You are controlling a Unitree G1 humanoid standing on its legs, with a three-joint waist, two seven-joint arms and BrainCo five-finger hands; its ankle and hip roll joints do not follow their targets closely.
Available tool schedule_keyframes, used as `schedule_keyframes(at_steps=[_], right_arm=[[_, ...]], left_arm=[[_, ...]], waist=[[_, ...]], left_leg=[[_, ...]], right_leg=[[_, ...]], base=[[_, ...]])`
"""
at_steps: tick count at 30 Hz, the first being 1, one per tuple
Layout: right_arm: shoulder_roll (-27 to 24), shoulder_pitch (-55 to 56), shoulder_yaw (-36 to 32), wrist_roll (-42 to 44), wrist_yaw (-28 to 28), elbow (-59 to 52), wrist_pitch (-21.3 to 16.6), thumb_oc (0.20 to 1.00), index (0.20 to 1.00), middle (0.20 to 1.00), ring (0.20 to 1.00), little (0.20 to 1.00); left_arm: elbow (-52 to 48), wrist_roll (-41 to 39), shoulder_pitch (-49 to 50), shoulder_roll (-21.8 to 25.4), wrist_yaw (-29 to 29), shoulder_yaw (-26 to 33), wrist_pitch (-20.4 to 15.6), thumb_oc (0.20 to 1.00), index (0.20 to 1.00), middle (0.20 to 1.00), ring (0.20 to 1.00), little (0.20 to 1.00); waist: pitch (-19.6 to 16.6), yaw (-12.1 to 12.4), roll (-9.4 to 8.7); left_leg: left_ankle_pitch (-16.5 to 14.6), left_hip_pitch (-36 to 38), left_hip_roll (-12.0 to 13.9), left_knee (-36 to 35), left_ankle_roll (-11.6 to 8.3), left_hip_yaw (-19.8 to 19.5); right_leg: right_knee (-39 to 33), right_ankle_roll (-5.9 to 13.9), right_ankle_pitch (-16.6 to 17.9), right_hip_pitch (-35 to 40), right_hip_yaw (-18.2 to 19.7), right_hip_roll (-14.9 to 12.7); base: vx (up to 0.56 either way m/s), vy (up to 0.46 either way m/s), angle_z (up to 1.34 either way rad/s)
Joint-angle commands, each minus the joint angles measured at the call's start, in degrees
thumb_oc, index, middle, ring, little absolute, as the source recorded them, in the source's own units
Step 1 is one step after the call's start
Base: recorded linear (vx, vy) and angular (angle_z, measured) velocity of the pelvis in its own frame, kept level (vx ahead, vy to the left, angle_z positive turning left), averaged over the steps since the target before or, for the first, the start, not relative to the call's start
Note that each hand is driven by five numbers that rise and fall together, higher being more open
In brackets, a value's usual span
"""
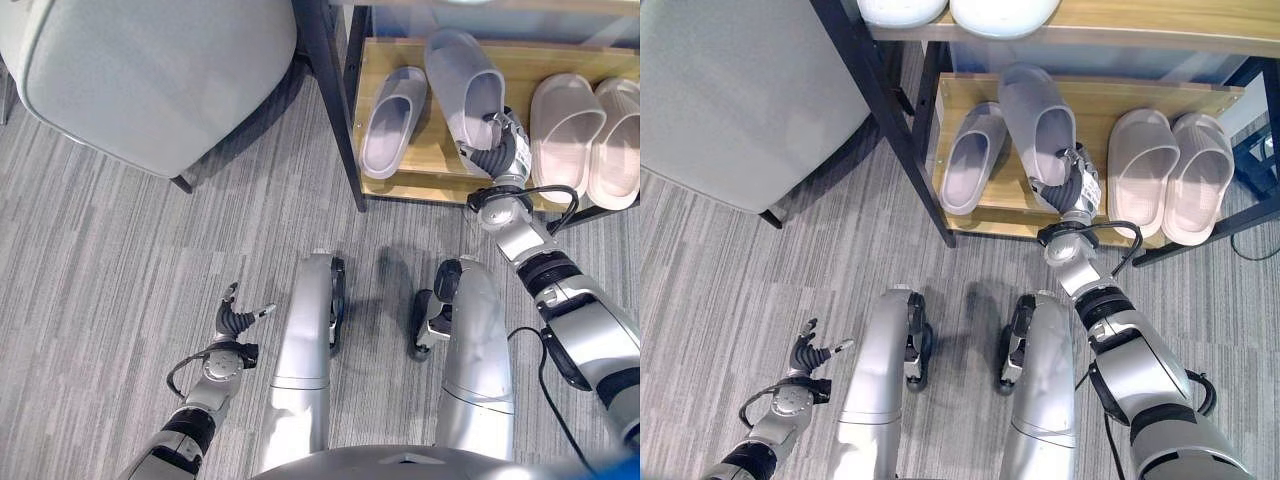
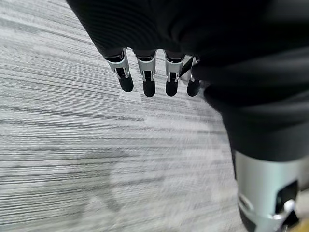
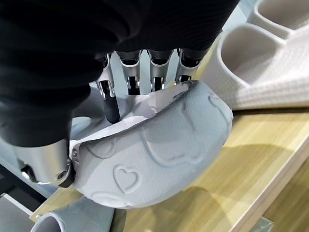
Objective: Arrange the slippers neatly on the shoe rack.
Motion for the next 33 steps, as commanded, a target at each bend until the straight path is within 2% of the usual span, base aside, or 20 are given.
schedule_keyframes(at_steps=[1,3,6,15,17,27,33], right_arm=[[-1.6,-5.3,-2.5,1.6,-2.5,-2.6,-2.6,0.2,0.2,0.2,0.2,0.2],[-2.4,-6.5,-2.5,3.6,-2.2,-1.4,-2.5,0.2,0.2,0.2,0.2,0.2],[-2.2,-9.6,-1.5,6.5,-1.8,1.6,-2.7,0.2,0.2,0.2,0.2,0.2],[1.7,-17.0,5.2,11.0,2.4,11.0,-1.5,0.2,0.2,0.2,0.2,0.2],[3.6,-18.5,6.5,11.6,2.6,13.0,-0.8,0.2,0.2,0.2,0.2,0.2],[9.2,-18.1,6.5,8.9,-0.3,15.0,1.8,0.2,0.2,0.2,0.2,0.2],[9.5,-16.9,4.8,2.8,-4.0,13.3,3.8,0.2,0.2,0.2,0.2,0.2]], left_arm=[[-2.3,-0.1,-0.8,2.6,1.8,0.4,-1.2,1.0,1.0,1.0,1.0,1.0],[-3.2,0.1,0.4,3.4,2.0,0.2,-1.0,1.0,1.0,1.0,1.0,1.0],[-2.2,-0.9,0.8,3.5,1.9,0.2,-0.9,1.0,1.0,1.0,1.0,1.0],[-0.3,-2.4,0.7,3.5,1.0,-1.8,0.7,1.0,1.0,1.0,1.0,1.0],[0.3,-5.1,0.6,3.1,0.7,-1.0,0.8,1.0,1.0,1.0,1.0,1.0],[3.5,-5.7,0.4,1.0,1.9,-0.8,1.8,1.0,1.0,1.0,1.0,1.0],[6.4,-3.6,-0.2,0.2,3.2,-0.9,1.9,1.0,1.0,1.0,1.0,1.0]], waist=[[1.6,1.3,-0.34],[2.4,1.5,-0.02],[2.9,1.5,0.06],[4.8,1.4,0.11],[5.2,1.5,0.09],[6.3,1.1,0.56],[6.3,0.4,0.65]], left_leg=[[-1.5,0.0,0.7,0.1,1.72,-1.6],[-3.1,-0.7,0.7,4.4,1.71,-1.9],[-3.9,-0.7,0.7,6.7,1.86,-1.9],[-6.9,-0.8,0.8,13.4,2.4,-1.4],[-7.5,-0.8,0.8,15.1,2.54,-1.4],[-9.3,-0.7,0.9,19.9,3.23,-1.4],[-9.7,-0.7,0.8,21.4,3.39,-1.3]], right_leg=[[-0.8,1.84,1.8,2.5,6.7,1.6],[3.8,2.18,0.8,1.8,7.7,1.7],[6.4,2.21,0.4,1.5,8.5,1.8],[13.9,2.09,-0.8,0.7,11.2,2.4],[15.6,1.96,-0.9,0.7,11.7,2.6],[19.4,1.86,-1.1,0.8,12.9,3.2],[21.0,1.99,-0.9,0.7,13.5,3.5]], base=[[0.05,0.009,-0.04],[0.09,-0.004,-0.03],[0.05,0.009,0.01],[0.03,0.004,0.0],[0.04,0.016,0.0],[0.01,0.0,-0.05],[0.01,0.001,-0.02]])
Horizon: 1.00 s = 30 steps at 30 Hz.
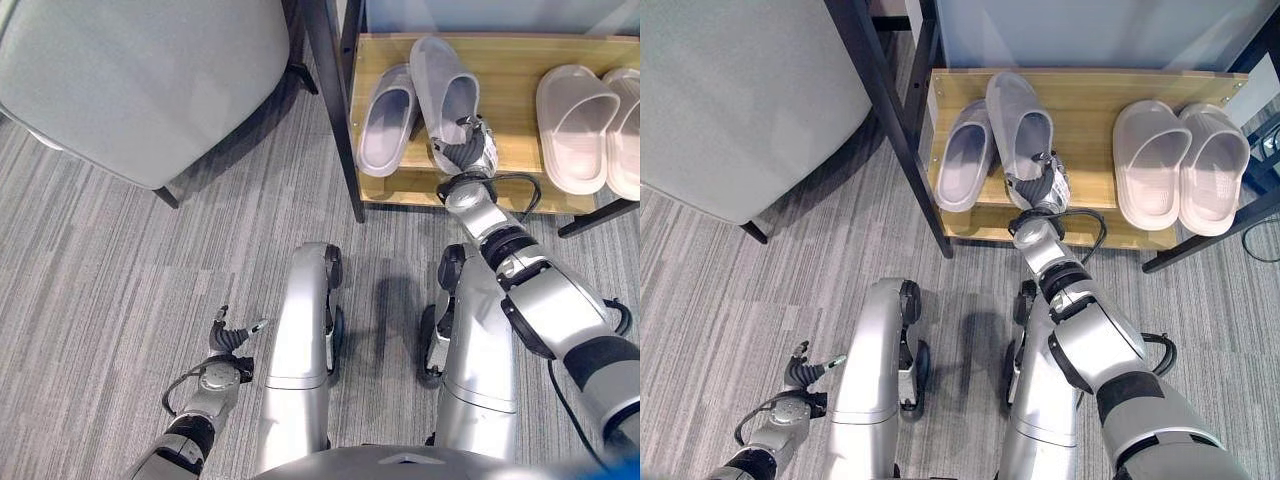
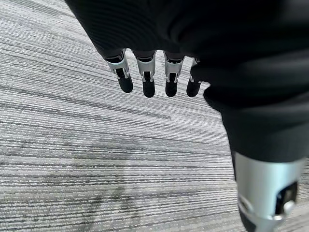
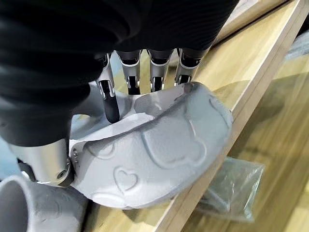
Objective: Arrange the slippers neatly on the shoe rack.
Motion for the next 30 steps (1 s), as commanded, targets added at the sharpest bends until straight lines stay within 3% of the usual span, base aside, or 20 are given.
schedule_keyframes(at_steps=[1,8,9,25,28,30], right_arm=[[-0.4,-4.6,0.8,-5.0,-3.5,-3.9,-0.4,0.2,0.2,0.2,0.2,0.2],[1.8,-0.9,-1.6,-2.5,-3.0,-8.2,-1.1,0.2,0.2,0.2,0.2,0.2],[2.6,-0.1,-1.4,-1.7,-3.0,-9.0,-1.5,1.0,1.0,1.0,1.0,1.0],[2.0,7.6,-9.0,-8.4,-11.1,-19.1,0.3,1.0,1.0,1.0,1.0,1.0],[2.4,8.5,-10.1,-8.1,-11.4,-20.5,-0.1,1.0,1.0,1.0,1.0,1.0],[3.3,9.7,-12.0,-4.3,-12.2,-22.4,-3.1,1.0,1.0,1.0,1.0,1.0]], left_arm=[[-1.6,1.4,0.6,1.3,2.6,0.1,-0.9,1.0,1.0,1.0,1.0,1.0],[1.4,2.6,-0.6,0.4,3.2,0.3,-0.3,1.0,1.0,1.0,1.0,1.0],[1.5,2.2,-1.2,0.2,3.2,0.1,-0.2,1.0,1.0,1.0,1.0,1.0],[1.0,6.9,0.2,-0.8,5.2,0.5,0.2,1.0,1.0,1.0,1.0,1.0],[1.2,7.5,0.2,-0.9,5.4,0.5,0.4,1.0,1.0,1.0,1.0,1.0],[1.6,8.2,0.2,-1.1,5.6,0.3,0.5,1.0,1.0,1.0,1.0,1.0]], waist=[[0.7,1.8,-0.11],[0.6,1.5,-0.69],[0.5,1.4,-0.64],[1.0,1.0,-0.08],[1.0,1.0,-0.07],[0.9,1.2,-0.1]], left_leg=[[-0.7,0.0,-0.2,1.8,2.07,-3.2],[-1.3,0.6,-0.2,4.2,1.96,-3.3],[-1.4,0.2,-0.3,4.7,2.06,-3.3],[-1.7,0.5,-0.7,7.2,2.3,-3.1],[-1.6,0.5,-0.9,7.3,2.26,-3.1],[-1.5,0.4,-1.0,7.6,2.18,-3.2]], right_leg=[[2.2,-0.98,5.8,3.5,8.2,2.2],[3.4,-0.5,6.3,4.3,8.5,2.3],[3.8,-0.43,6.5,3.9,8.7,2.6],[6.2,-0.27,6.6,4.1,9.3,3.2],[6.3,-0.22,6.5,4.3,9.3,3.1],[6.6,-0.17,6.6,4.4,9.2,3.0]], base=[[0.0,0.0,0.0],[0.01,0.002,-0.03],[0.03,0.014,-0.01],[0.0,0.0,0.0],[0.0,0.0,0.0],[0.0,0.0,0.0]])
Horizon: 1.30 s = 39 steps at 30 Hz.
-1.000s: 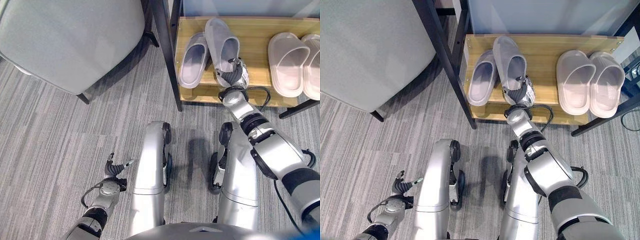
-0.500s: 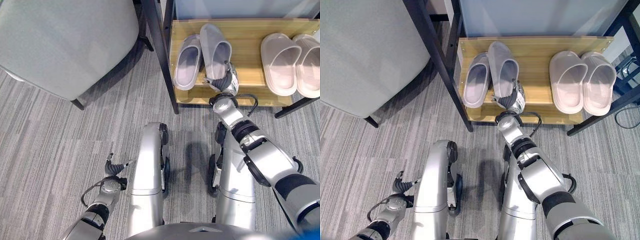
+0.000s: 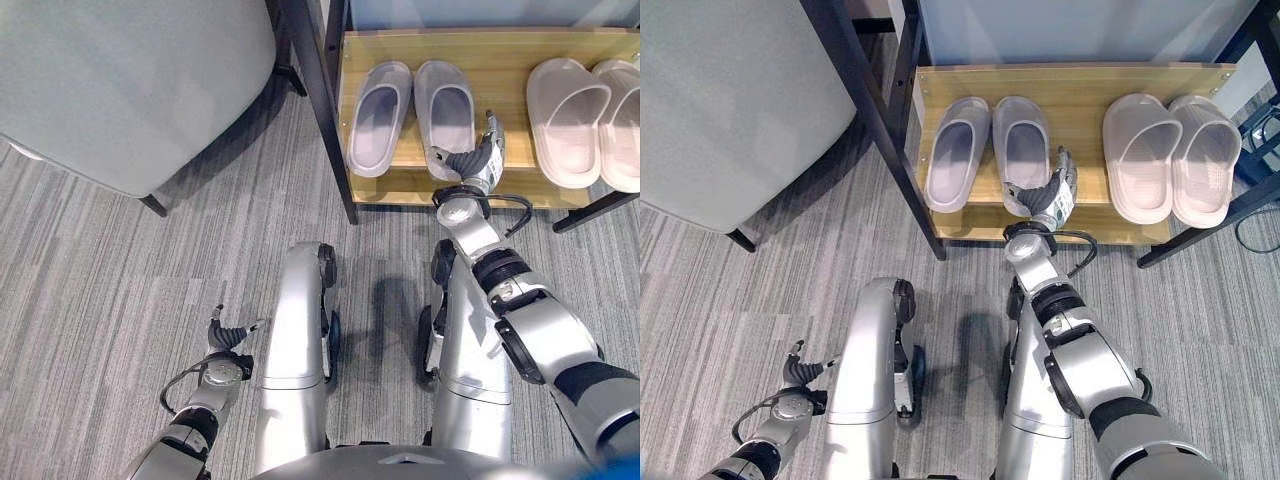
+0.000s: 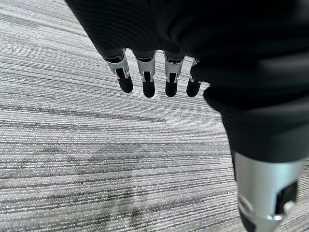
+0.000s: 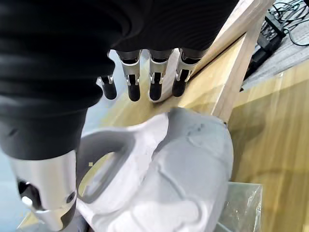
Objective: Arrange the slippers neatly on the shoe rack.
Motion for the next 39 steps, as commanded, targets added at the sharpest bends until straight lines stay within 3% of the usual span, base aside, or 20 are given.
schedule_keyframes(at_steps=[1,8,18,25,34,39], right_arm=[[0.1,0.4,-0.1,4.4,-2.1,-7.9,-6.3,1.0,1.0,1.0,1.0,1.0],[2.7,3.8,1.1,12.7,0.9,-12.9,-10.7,1.0,1.0,1.0,1.0,1.0],[3.0,3.3,5.6,18.0,8.1,-14.3,-12.3,1.0,1.0,1.0,1.0,1.0],[2.0,0.8,8.3,19.4,11.8,-12.3,-11.5,1.0,1.0,1.0,1.0,1.0],[0.4,5.0,5.8,16.9,11.9,-18.0,-11.9,1.0,1.0,1.0,1.0,1.0],[-2.2,9.1,1.6,10.5,9.6,-25.7,-13.4,1.0,1.0,1.0,1.0,1.0]], left_arm=[[-1.4,2.7,2.2,-0.3,2.3,-1.1,-0.5,1.0,1.0,1.0,1.0,1.0],[-0.6,3.3,1.3,-0.8,2.6,-0.9,0.5,1.0,1.0,1.0,1.0,1.0],[2.2,4.0,0.3,-0.9,1.9,-0.5,1.3,1.0,1.0,1.0,1.0,1.0],[4.6,3.8,-0.5,-0.9,1.0,-0.5,1.7,1.0,1.0,1.0,1.0,1.0],[4.9,4.4,-0.7,-0.9,0.7,0.5,1.6,1.0,1.0,1.0,1.0,1.0],[3.4,5.2,-0.2,-1.0,0.9,1.4,0.8,1.0,1.0,1.0,1.0,1.0]], waist=[[-0.8,2.6,-0.23],[-0.7,2.6,-0.44],[-0.8,2.7,-1.07],[-0.7,2.8,-1.49],[-1.6,2.1,-2.34],[-1.8,1.5,-2.52]], left_leg=[[1.5,-1.1,-1.2,4.1,2.39,-3.0],[1.7,-1.2,-1.4,5.3,2.17,-3.1],[2.0,-0.9,-1.6,6.2,1.66,-3.5],[2.1,-0.6,-1.7,6.7,1.39,-3.9],[3.1,0.0,-1.8,6.3,0.46,-4.7],[3.8,0.2,-1.8,5.9,0.04,-5.0]], right_leg=[[3.5,-0.72,9.0,3.3,8.6,2.3],[4.8,-0.38,9.3,3.5,9.0,2.5],[5.8,-0.3,9.4,3.9,9.5,2.5],[6.4,-0.15,9.5,4.5,9.7,2.5],[6.2,0.21,9.9,5.7,9.1,1.8],[5.8,0.14,9.6,5.4,8.7,1.6]], base=[[0.0,0.0,0.0],[0.0,0.0,0.0],[0.0,0.0,0.0],[0.0,0.0,0.0],[0.0,-0.008,0.0],[0.0,-0.008,0.0]])
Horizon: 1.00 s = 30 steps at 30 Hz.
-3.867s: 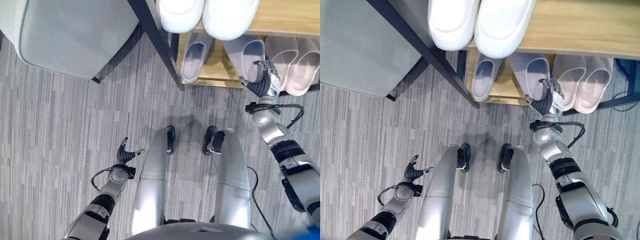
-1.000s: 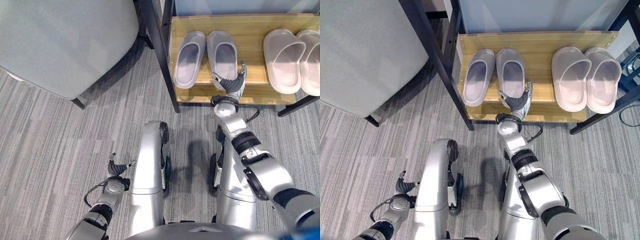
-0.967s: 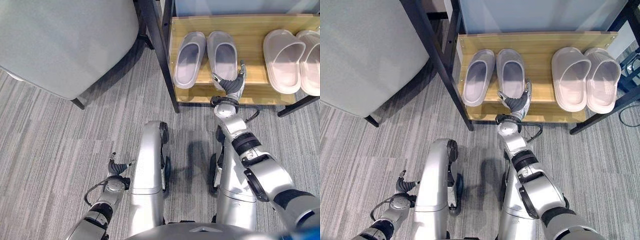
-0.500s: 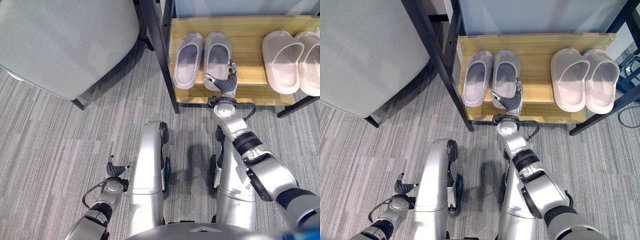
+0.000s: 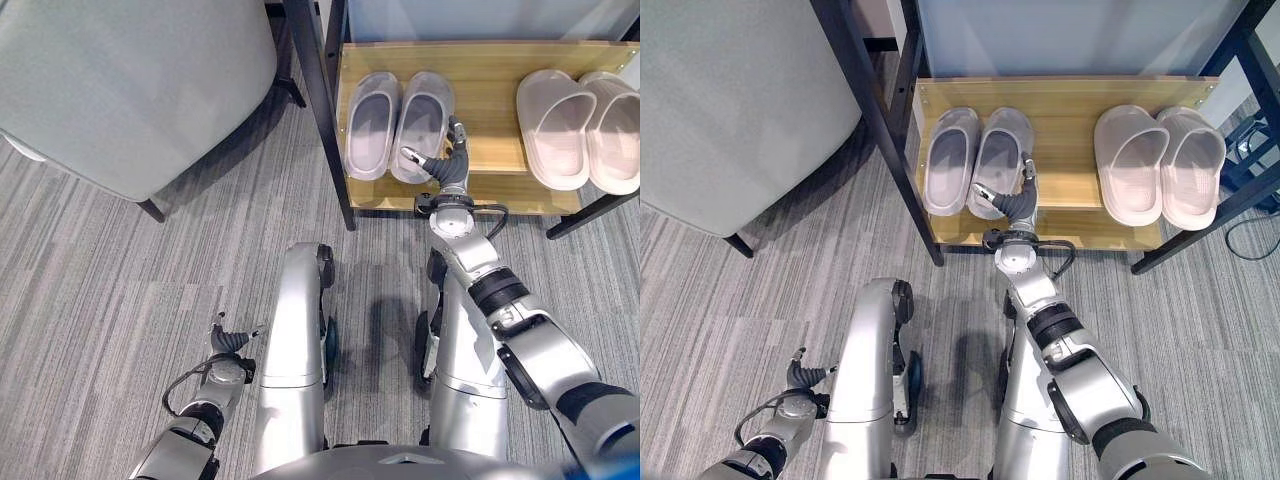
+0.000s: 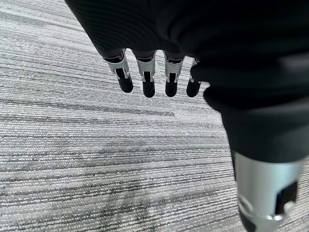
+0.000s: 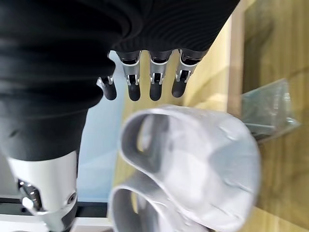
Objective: Arrange the slippers neatly on the shoe rack.
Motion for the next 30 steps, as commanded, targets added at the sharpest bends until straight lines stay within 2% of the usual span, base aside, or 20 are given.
schedule_keyframes(at_steps=[1,6,8,11,12,14,16,17,21,24,26,27,28,29,30], right_arm=[[-2.5,-0.2,-1.0,-7.3,-2.6,-8.5,-4.5,1.0,1.0,1.0,1.0,1.0],[-7.5,6.4,-4.1,-16.6,-1.6,-19.9,-4.9,1.0,1.0,1.0,1.0,1.0],[-13.4,13.2,-5.2,-19.3,3.7,-30.2,-6.5,1.0,1.0,1.0,1.0,1.0],[-17.4,20.6,-8.2,-20.0,7.0,-37.3,-9.3,1.0,1.0,1.0,1.0,1.0],[-20.0,27.3,-11.5,-19.5,8.6,-40.0,-11.2,1.0,1.0,1.0,1.0,1.0],[-21.0,30.8,-13.4,-19.8,9.3,-41.1,-11.4,1.0,1.0,1.0,1.0,1.0],[-23.0,41.4,-18.7,-21.2,10.9,-39.7,-11.3,1.0,1.0,1.0,1.0,1.0],[-22.5,45.8,-20.9,-22.0,11.3,-38.1,-10.5,1.0,1.0,1.0,1.0,1.0],[-20.2,50.7,-23.2,-23.3,9.6,-28.7,-8.0,1.0,1.0,1.0,1.0,1.0],[-15.3,50.0,-23.0,-19.9,6.2,-8.6,-5.9,1.0,1.0,1.0,1.0,1.0],[-13.2,48.1,-22.1,-16.9,6.1,-0.5,-5.7,1.0,1.0,1.0,1.0,1.0],[-10.2,45.4,-19.3,-11.3,7.7,13.0,-6.2,1.0,1.0,1.0,1.0,1.0],[-8.4,43.6,-16.5,-10.0,9.6,22.3,-5.6,1.0,1.0,1.0,1.0,1.0],[-8.4,43.6,-16.5,-10.0,9.6,22.3,-5.6,1.0,1.0,1.0,1.0,1.0],[-6.4,42.8,-14.9,-9.0,12.1,29.8,-4.7,1.0,1.0,1.0,1.0,1.0]], left_arm=[[-2.1,3.1,3.3,0.8,1.3,0.6,-1.9,1.0,1.0,1.0,1.0,1.0],[-3.7,4.0,3.7,0.1,1.5,2.1,-3.1,1.0,1.0,1.0,1.0,1.0],[-3.6,0.2,3.2,-0.9,0.4,4.9,-4.1,1.0,1.0,1.0,1.0,1.0],[-3.1,0.8,2.8,-1.8,-0.3,5.4,-4.4,1.0,1.0,1.0,1.0,1.0],[-3.3,2.2,2.9,-2.1,-1.1,5.2,-4.9,1.0,1.0,1.0,1.0,1.0],[-3.6,2.4,3.2,-2.1,-1.3,5.3,-5.0,1.0,1.0,1.0,1.0,1.0],[-2.0,3.1,3.0,-1.9,-2.4,6.6,-5.6,1.0,1.0,1.0,1.0,1.0],[-2.0,2.9,3.1,-1.5,-3.1,7.2,-6.0,1.0,1.0,1.0,1.0,1.0],[-1.3,1.5,4.3,-0.3,-5.2,9.0,-6.9,1.0,1.0,1.0,1.0,1.0],[0.7,2.6,6.8,0.5,-7.2,9.9,-6.1,1.0,1.0,1.0,1.0,1.0],[2.1,4.2,7.6,0.7,-7.5,9.6,-5.4,1.0,1.0,1.0,1.0,1.0],[4.9,5.8,9.0,0.6,-7.9,9.6,-4.4,1.0,1.0,1.0,1.0,1.0],[7.1,5.8,9.3,0.3,-8.6,10.2,-3.7,1.0,1.0,1.0,1.0,1.0],[7.1,5.8,9.3,0.3,-8.6,10.2,-3.7,1.0,1.0,1.0,1.0,1.0],[8.7,7.2,9.7,-0.5,-9.7,9.7,-3.0,1.0,1.0,1.0,1.0,1.0]], waist=[[-2.3,2.8,-1.45],[-1.9,1.9,-2.04],[-1.2,1.3,-2.88],[-0.8,0.4,-3.58],[-1.1,-0.5,-3.89],[-1.3,-0.8,-3.9],[-2.5,-2.3,-4.21],[-3.4,-2.7,-4.24],[-5.6,-3.3,-4.2],[-8.1,-2.8,-4.49],[-8.9,-2.4,-4.56],[-9.6,-1.5,-5.11],[-10.0,-1.1,-5.69],[-10.0,-1.1,-5.69],[-10.9,-0.8,-6.22]], left_leg=[[4.4,-1.7,-1.2,3.4,0.71,-4.6],[5.4,-3.0,-1.3,2.1,0.52,-5.0],[5.5,-3.3,-0.9,1.6,0.64,-5.0],[5.7,-3.3,-0.7,1.2,0.75,-5.2],[5.7,-3.3,-0.5,0.5,0.88,-5.1],[5.9,-3.3,-0.4,0.0,0.92,-5.1],[6.4,-3.3,0.0,-3.3,1.21,-5.1],[6.8,-2.2,0.4,-7.1,1.35,-4.8],[10.3,1.1,1.4,-19.3,1.43,-3.9],[15.9,9.3,3.3,-35.3,1.12,-3.5],[17.7,14.3,4.0,-42.4,1.02,-3.5],[21.8,25.0,4.6,-56.7,0.63,-2.7],[24.7,31.9,4.2,-65.7,0.07,-2.4],[24.7,32.0,4.2,-65.7,0.07,-2.4],[27.1,39.8,3.5,-74.9,-0.08,-1.7]], right_leg=[[2.8,-0.24,10.5,3.3,8.2,1.7],[1.8,-0.23,11.0,1.9,8.3,1.8],[0.9,0.08,11.8,1.3,8.3,1.9],[0.5,0.26,11.9,0.9,8.2,2.3],[0.0,0.43,11.9,1.0,8.2,2.5],[-0.5,0.49,12.1,1.1,8.1,2.4],[-3.7,0.41,12.5,1.6,7.7,1.9],[-7.7,0.31,12.9,2.7,6.9,1.5],[-19.9,-0.11,14.6,6.4,4.7,-0.5],[-35.5,-0.07,16.1,14.5,0.2,-3.1],[-42.0,0.27,17.0,19.1,-1.6,-3.7],[-56.3,1.11,19.7,29.4,-4.9,-4.3],[-65.4,1.61,21.3,36.7,-7.1,-3.8],[-65.4,1.61,21.3,36.7,-7.1,-3.8],[-75.7,2.48,24.2,44.9,-9.1,-3.3]], base=[[0.0,0.0,0.0],[-0.04,-0.01,0.02],[-0.04,-0.008,0.02],[0.0,0.0,0.0],[0.0,0.0,0.0],[0.0,0.0,0.0],[-0.01,0.07,-0.07],[-0.03,0.091,-0.18],[-0.09,0.085,-0.22],[-0.06,0.049,0.04],[-0.05,0.006,0.07],[-0.05,-0.049,0.15],[-0.05,-0.043,0.26],[0.05,-0.06,0.36],[0.09,-0.042,0.34]])
